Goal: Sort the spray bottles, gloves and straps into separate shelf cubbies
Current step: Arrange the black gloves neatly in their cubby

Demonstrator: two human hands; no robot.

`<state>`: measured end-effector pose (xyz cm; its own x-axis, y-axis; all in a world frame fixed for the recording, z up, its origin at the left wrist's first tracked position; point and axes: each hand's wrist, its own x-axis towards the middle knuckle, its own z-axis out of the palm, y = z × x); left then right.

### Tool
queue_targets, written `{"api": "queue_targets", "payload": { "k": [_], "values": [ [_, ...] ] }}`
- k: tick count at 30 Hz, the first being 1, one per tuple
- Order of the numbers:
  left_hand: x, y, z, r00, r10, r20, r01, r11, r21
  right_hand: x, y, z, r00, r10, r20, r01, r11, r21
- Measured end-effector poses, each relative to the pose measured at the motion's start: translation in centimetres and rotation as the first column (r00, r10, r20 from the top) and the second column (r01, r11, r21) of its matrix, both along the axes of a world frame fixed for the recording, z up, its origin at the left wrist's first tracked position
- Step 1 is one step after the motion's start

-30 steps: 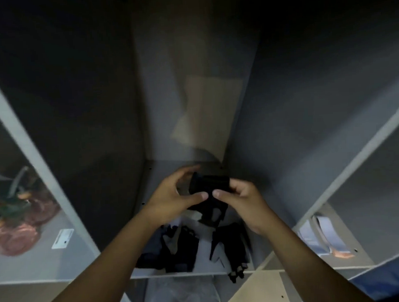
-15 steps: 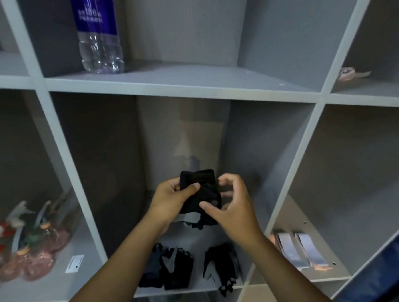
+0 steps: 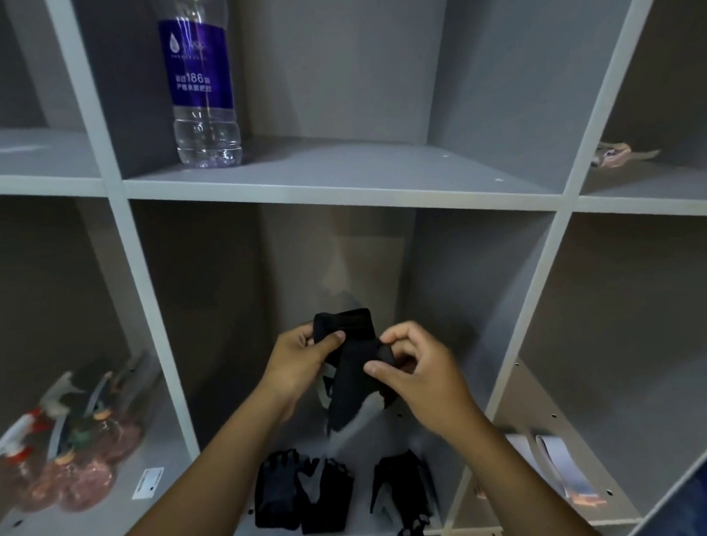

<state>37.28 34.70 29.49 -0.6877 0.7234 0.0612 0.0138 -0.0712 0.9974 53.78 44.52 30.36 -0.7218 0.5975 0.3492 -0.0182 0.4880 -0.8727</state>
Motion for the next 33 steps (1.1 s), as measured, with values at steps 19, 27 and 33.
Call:
{"api": "queue_targets", "payload": {
  "k": [19,27,33],
  "values": [
    [-0.2,-2.3,0.8,0.908,-0.41,-0.088,0.407,0.912,-0.045,-3.1,2.4,2.5,0.982,-0.126,0.139,-0.038,0.59,0.806],
    [-1.6,-3.2,-0.9,0.94,-0.329,-0.087,0.327,0.944,-0.037,-3.5,3.3,-0.3,0.989,0.052,0.138,-0.083,0.97,0.23],
    [-3.7,-3.1,-4.1,0.929,-0.22,-0.297,0.21,0.975,-0.066,-5.6,2.4,-4.2,0.985,0.088,0.149,-0.116,0.974,0.193]
  ]
}}
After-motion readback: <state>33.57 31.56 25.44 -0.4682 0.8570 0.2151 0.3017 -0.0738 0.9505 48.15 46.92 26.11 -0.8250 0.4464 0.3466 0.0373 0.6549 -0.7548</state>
